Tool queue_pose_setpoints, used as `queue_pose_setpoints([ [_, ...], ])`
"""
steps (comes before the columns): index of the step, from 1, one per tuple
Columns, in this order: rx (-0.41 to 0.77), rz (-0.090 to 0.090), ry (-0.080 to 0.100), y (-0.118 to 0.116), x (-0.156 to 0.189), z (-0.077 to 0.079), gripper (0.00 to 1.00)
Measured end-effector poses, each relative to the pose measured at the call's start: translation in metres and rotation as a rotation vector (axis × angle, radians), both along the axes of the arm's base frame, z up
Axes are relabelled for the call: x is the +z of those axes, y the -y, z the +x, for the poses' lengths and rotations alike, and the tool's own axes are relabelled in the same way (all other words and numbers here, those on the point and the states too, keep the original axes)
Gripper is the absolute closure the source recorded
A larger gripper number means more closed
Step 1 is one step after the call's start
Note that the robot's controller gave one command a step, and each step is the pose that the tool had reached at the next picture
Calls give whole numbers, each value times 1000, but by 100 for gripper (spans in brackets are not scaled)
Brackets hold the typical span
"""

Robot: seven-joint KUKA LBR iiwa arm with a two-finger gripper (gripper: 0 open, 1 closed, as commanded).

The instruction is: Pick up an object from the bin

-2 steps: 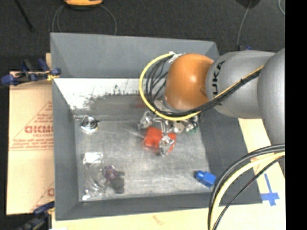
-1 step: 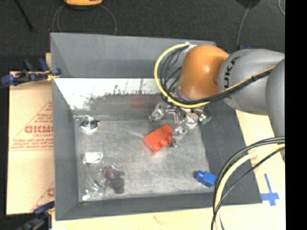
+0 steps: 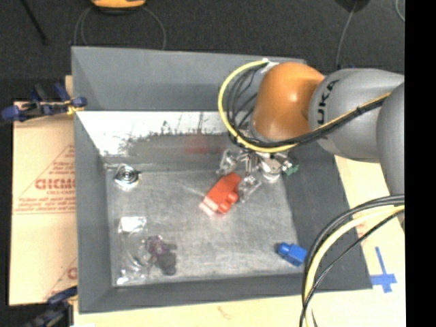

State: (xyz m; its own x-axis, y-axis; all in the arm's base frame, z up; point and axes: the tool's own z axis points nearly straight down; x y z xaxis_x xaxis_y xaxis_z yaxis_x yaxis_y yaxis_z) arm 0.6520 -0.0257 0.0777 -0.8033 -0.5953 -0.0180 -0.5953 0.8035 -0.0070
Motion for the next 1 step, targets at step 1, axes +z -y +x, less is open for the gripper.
queue_pose_setpoints([
  [1,19,-7,-4,15,131,4,100],
])
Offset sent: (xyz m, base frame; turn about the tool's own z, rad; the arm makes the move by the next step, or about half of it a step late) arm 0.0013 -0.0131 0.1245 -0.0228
